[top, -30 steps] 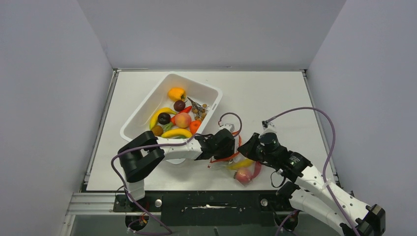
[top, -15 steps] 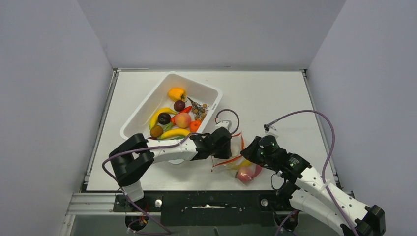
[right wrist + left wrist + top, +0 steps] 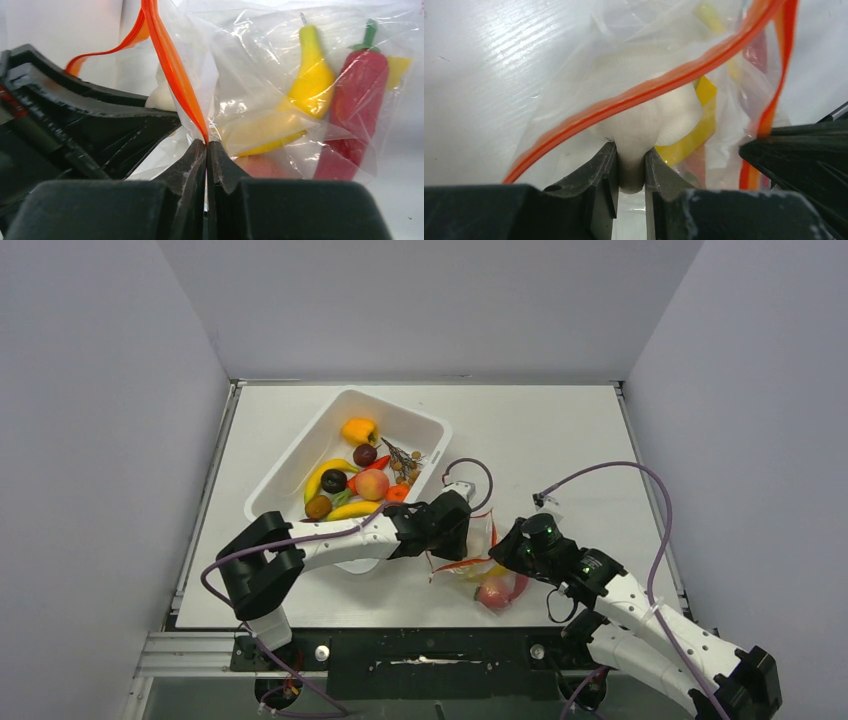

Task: Open the zip-top bag and remove the fake food
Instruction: Pick up the fake fruit from the zipper food storage bag.

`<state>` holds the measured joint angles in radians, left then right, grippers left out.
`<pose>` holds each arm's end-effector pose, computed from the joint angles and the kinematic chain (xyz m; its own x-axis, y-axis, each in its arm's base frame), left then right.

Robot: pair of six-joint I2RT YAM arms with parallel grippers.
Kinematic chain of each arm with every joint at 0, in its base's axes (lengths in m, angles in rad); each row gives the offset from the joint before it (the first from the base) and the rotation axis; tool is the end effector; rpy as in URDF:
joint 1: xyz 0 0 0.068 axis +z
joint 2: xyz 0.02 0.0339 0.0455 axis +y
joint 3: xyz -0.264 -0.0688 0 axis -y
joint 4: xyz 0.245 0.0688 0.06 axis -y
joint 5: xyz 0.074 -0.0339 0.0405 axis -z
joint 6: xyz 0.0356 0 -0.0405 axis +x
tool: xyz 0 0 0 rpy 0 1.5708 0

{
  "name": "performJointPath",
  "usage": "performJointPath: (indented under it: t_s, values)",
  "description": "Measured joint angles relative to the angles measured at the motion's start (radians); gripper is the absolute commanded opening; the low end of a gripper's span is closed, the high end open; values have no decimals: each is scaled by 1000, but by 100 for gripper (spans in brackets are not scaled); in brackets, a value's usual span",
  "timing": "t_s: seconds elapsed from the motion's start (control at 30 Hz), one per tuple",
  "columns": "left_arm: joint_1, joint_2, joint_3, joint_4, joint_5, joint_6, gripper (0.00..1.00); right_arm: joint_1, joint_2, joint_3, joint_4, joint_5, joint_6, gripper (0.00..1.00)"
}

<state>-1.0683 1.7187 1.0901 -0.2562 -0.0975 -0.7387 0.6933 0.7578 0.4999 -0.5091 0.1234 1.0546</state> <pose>0.1772 -0.3153 0.1944 -0.8428 0.1422 -0.5190 0.3720 0.8509 -0.3708 0.1252 0.0983 0.2146 -0.7558 0.4942 -0.4297 0.1848 0.7904 0.5840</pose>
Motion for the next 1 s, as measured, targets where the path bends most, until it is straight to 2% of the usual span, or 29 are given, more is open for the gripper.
performJointPath:
  t_s: [0.23,0.53,1.0]
  values:
    - [-8,0,83,-96,0,119,4,-7,30,0,2,1,0,2]
    - [-13,-11,72,-128,27,186,0,-14,30,0,10,0,5,2]
    - [-49,-206,28,-152,-62,243,0,-39,-8,0,16,16,31,2]
